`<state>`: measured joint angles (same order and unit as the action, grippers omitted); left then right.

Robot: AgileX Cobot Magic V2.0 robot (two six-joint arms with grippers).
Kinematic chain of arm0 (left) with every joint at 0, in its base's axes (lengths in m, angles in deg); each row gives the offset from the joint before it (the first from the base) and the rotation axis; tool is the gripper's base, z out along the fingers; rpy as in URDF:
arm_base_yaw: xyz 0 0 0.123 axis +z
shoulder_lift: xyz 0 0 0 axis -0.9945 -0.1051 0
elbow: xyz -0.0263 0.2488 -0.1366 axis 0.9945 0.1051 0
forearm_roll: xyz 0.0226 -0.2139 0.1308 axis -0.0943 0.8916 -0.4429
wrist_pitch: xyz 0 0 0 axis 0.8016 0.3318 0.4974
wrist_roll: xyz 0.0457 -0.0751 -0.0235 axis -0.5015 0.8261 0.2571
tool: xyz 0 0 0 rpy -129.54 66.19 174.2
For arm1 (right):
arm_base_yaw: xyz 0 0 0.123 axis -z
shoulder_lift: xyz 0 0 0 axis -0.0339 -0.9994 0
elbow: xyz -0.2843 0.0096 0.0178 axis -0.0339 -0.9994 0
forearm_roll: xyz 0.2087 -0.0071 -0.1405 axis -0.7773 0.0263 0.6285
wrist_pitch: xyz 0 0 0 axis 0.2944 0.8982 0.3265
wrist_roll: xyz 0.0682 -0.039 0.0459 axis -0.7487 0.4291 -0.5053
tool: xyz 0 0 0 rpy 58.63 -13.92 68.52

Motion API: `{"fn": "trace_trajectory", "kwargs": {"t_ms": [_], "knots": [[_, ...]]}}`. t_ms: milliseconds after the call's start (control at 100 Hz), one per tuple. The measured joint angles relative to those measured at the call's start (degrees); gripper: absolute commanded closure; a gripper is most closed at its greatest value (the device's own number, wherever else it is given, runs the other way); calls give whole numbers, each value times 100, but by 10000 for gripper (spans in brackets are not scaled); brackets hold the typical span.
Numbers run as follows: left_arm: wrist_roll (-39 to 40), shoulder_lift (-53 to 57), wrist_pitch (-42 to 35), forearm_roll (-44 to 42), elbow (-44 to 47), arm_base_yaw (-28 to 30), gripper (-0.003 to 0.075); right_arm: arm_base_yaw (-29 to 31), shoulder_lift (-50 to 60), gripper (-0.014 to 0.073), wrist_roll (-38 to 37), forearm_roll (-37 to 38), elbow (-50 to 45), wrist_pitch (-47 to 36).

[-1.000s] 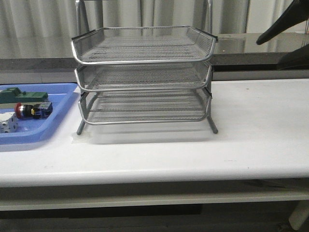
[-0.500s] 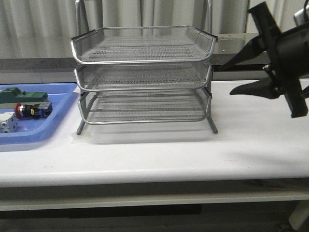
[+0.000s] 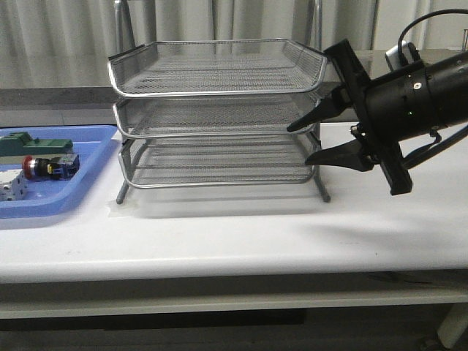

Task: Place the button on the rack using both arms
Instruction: 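Move the right gripper toward the middle mesh tray's front edge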

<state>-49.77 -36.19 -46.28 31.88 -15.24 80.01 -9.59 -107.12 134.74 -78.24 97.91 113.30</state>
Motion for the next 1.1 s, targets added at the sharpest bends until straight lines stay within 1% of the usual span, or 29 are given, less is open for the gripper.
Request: {"fn": "trace_trajectory", "kwargs": {"t_ms": [230, 850, 1100], "knots": [[0, 0, 0, 0, 0, 0, 741, 0, -80, 223, 7, -12, 244, -11], [0, 0, 0, 0, 0, 0, 741, 0, -106, 223, 22, -15, 276, -387], [0, 0, 0, 0, 0, 0, 741, 0, -531, 223, 22, -24, 725, -109]]}}
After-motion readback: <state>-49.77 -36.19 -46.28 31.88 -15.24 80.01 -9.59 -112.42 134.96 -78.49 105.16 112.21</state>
